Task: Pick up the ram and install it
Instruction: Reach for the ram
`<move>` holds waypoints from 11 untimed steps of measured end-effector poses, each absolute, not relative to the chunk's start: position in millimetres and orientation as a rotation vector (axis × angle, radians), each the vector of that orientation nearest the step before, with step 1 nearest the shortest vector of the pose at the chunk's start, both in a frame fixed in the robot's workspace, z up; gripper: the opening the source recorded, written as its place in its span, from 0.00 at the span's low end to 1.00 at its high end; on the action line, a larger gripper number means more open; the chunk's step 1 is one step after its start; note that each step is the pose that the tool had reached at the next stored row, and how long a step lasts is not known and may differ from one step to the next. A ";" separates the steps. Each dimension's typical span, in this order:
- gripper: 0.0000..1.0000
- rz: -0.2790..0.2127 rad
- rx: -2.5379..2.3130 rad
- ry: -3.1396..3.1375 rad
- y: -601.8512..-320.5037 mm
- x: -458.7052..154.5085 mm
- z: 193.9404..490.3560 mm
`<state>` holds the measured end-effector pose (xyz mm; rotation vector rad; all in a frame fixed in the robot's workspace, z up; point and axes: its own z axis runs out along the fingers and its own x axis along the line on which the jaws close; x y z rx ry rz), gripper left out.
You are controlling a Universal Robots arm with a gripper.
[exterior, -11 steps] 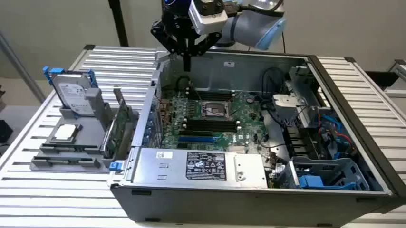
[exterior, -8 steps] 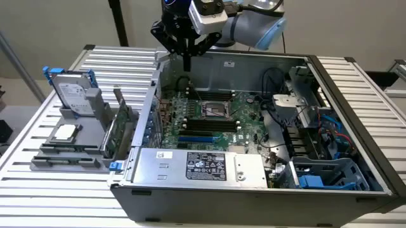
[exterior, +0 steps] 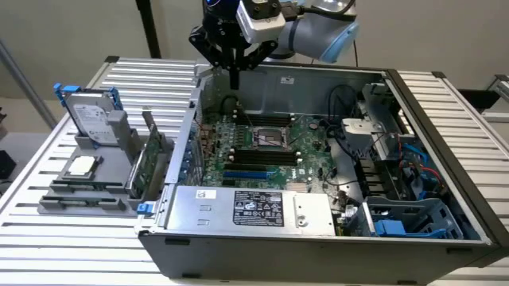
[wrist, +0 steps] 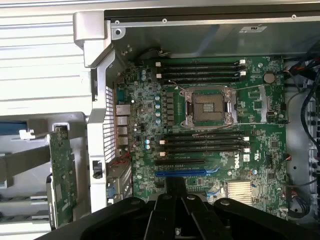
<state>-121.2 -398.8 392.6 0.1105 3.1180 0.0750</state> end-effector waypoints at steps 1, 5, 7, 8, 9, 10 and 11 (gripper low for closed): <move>0.00 0.075 0.110 3.118 -398.8 -121.2 392.6; 0.00 0.074 0.111 3.118 -399.8 -122.1 392.8; 0.00 0.075 0.111 3.118 -403.3 -126.3 392.6; 0.00 0.075 0.110 3.118 -405.6 -129.5 392.6; 0.00 0.075 0.110 3.118 -408.0 -133.2 392.6; 0.00 0.075 0.110 3.118 -410.1 -136.7 392.6; 0.00 0.075 0.110 3.118 -412.1 -140.3 392.6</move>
